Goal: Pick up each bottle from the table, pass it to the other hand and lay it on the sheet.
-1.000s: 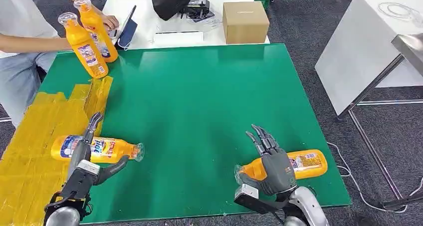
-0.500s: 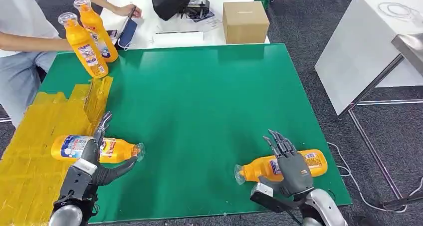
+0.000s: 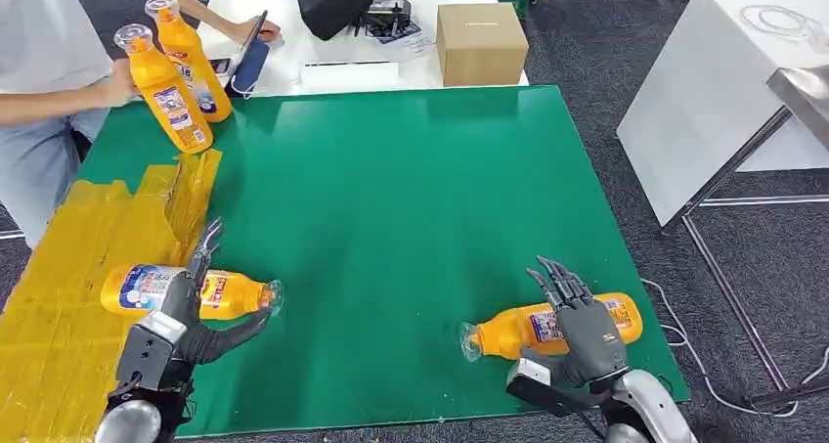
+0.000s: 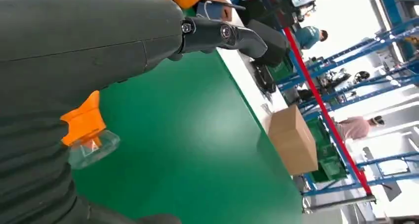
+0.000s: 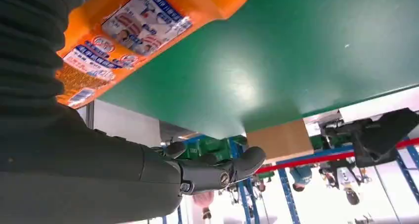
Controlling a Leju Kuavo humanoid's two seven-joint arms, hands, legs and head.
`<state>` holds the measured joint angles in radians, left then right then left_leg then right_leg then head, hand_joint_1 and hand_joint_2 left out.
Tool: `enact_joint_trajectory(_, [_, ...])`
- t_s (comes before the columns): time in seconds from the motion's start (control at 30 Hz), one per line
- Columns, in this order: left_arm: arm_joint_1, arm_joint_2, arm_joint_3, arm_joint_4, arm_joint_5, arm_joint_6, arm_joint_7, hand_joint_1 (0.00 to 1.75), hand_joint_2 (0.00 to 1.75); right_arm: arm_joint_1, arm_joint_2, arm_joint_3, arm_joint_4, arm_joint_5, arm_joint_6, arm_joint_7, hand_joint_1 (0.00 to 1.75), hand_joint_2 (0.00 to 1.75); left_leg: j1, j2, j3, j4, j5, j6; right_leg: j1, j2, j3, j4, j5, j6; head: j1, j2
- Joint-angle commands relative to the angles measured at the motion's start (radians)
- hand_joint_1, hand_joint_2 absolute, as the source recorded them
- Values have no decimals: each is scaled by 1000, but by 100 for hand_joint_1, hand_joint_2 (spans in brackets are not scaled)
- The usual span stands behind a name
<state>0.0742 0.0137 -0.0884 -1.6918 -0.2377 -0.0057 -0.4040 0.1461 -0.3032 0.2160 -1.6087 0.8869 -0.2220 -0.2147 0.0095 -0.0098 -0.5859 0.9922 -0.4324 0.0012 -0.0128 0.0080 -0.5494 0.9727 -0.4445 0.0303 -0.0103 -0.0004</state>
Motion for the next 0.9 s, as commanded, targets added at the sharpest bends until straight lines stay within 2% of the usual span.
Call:
enact_joint_trajectory(0.03, [-44,4,-47,54,6,-3,3,0,175,20,-29,-89,67,-50,57,-48,0,175,0,-3,5,-1,-1,0,1,-5,7,-2,-2,-1,0,0])
enact_joint_trajectory(0.17, [-45,9,-62,49,2,-7,4,0,175,34,-69,-102,84,-29,89,-31,0,175,1,-2,7,-1,-2,1,1,-4,9,-3,-2,-1,0,0])
enact_joint_trajectory(0.3, [-46,12,-67,44,1,-8,5,0,175,37,-95,-107,92,-16,106,-20,0,175,0,-2,3,-1,-1,0,0,-3,3,-1,-1,-1,0,0])
enact_joint_trajectory(0.4, [-46,12,-67,44,1,-8,5,0,175,37,-95,-107,92,-16,106,-20,0,175,0,-1,3,-1,-1,0,1,-2,4,-2,-1,-1,0,0])
enact_joint_trajectory(0.53, [-41,12,-66,42,4,-16,14,0,175,22,-89,-94,111,60,93,39,0,175,1,0,5,-1,-1,0,1,-2,6,-2,-1,-1,0,0])
enact_joint_trajectory(0.57, [-39,10,-65,41,4,-16,16,0,175,17,-85,-89,121,70,89,45,0,175,0,0,1,-1,0,0,0,-1,2,-1,0,-1,0,0])
enact_joint_trajectory(0.9, [-34,3,-65,48,0,-27,33,0,175,-2,-88,-64,159,165,71,115,0,175,0,1,5,-1,-1,0,1,0,5,-2,-1,-1,0,0])
